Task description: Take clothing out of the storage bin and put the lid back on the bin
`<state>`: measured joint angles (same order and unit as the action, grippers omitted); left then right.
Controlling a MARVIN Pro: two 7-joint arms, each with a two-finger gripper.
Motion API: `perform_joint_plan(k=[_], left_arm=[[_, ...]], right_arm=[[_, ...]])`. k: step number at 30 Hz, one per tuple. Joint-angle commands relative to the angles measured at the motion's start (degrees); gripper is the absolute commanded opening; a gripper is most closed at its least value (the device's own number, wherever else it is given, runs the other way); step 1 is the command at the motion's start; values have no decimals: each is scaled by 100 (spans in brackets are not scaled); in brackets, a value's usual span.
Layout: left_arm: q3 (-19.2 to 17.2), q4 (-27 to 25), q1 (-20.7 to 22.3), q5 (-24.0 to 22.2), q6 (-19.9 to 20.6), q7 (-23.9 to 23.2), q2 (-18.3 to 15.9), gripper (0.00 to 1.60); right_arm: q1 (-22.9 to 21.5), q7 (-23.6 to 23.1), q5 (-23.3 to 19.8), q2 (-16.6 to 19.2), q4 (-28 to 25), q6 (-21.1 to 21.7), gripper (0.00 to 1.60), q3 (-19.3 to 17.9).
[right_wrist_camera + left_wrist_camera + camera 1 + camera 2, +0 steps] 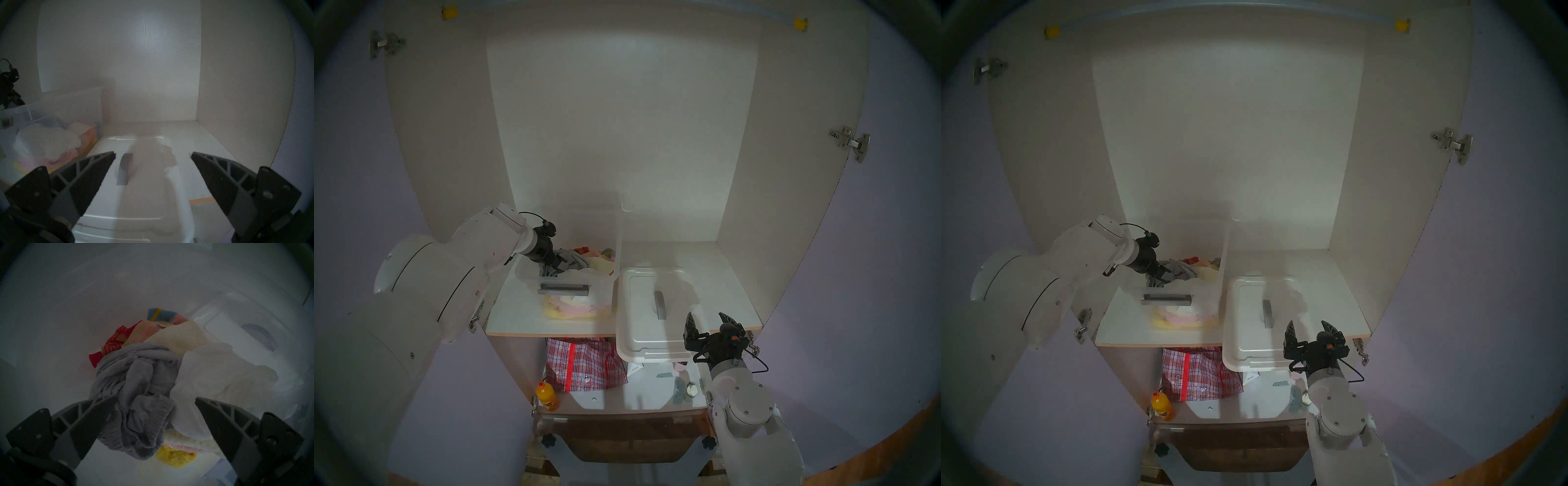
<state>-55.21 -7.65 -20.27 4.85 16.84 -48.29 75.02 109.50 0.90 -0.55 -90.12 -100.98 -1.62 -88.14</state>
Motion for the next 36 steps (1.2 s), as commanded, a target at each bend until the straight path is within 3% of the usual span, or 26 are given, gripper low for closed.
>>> perform_joint_plan(k=[1, 10, 21, 22, 23, 24, 36], left_arm=[[-15, -16, 86, -15, -13, -72, -13, 160], [45, 14, -61, 43, -25, -107, 33, 160], [343, -9, -225, 319, -182, 283, -17, 160], [371, -21, -216, 342, -203, 320, -24, 30], [384, -27, -205, 352, -212, 349, -26, 30], [407, -34, -194, 371, -222, 365, -27, 0], [460, -101, 81, 418, -174, 472, 1, 0]], right_arm=[[-69, -2, 2, -5, -123, -37, 160, 8], [-79, -2, 1, -5, -99, -37, 160, 8], [-95, -3, -1, -5, -70, -39, 160, 7], [-96, -3, -1, -5, -70, -39, 160, 7], [-97, -3, -1, -5, -69, -39, 160, 7], [-97, -3, -1, -5, -69, -40, 160, 7], [-99, -3, 0, -5, -80, -43, 160, 8]])
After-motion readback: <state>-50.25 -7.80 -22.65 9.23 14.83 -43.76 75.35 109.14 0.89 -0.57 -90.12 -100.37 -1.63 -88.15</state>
